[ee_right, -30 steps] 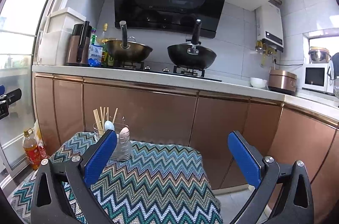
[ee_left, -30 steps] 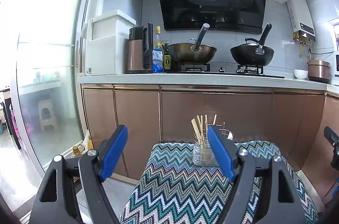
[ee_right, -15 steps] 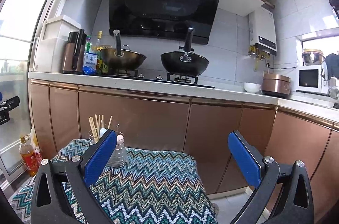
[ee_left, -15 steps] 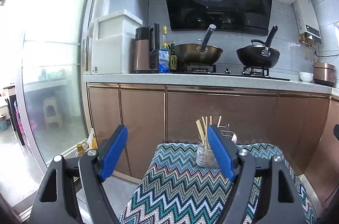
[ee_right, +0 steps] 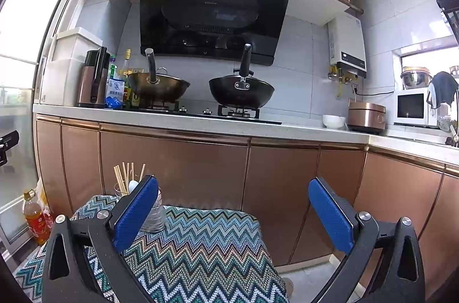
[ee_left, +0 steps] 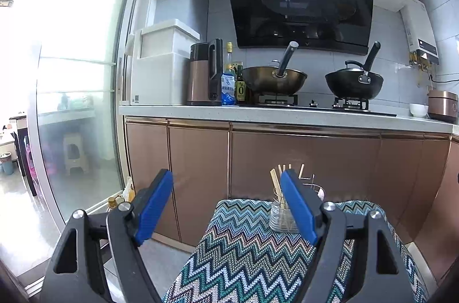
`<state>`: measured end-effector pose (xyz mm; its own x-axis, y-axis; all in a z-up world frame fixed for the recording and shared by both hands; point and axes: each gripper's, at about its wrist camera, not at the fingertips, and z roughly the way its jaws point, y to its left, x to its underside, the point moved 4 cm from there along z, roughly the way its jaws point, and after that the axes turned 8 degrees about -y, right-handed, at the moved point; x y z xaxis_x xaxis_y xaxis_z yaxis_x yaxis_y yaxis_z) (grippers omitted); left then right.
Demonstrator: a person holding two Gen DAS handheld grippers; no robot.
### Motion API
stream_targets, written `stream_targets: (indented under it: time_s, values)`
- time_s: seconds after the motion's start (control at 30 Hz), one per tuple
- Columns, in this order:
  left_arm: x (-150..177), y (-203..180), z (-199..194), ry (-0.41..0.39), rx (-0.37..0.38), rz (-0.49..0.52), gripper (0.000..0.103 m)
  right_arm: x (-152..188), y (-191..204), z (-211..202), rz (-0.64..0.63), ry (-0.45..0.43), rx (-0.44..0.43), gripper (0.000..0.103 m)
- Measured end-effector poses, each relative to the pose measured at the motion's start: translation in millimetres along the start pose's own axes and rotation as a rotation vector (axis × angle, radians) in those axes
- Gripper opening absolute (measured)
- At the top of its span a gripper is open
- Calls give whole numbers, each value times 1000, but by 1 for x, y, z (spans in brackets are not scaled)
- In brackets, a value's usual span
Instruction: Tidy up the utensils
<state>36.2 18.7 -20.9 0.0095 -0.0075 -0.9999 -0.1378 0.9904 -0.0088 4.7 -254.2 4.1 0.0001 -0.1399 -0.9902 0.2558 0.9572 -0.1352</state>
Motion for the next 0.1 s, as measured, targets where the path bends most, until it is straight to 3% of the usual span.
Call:
stream_targets:
  time_s: [0.1]
  values:
    - [-1,-1,-2,-8,-1,0,76,-1,0,-2,0,-8,1,103]
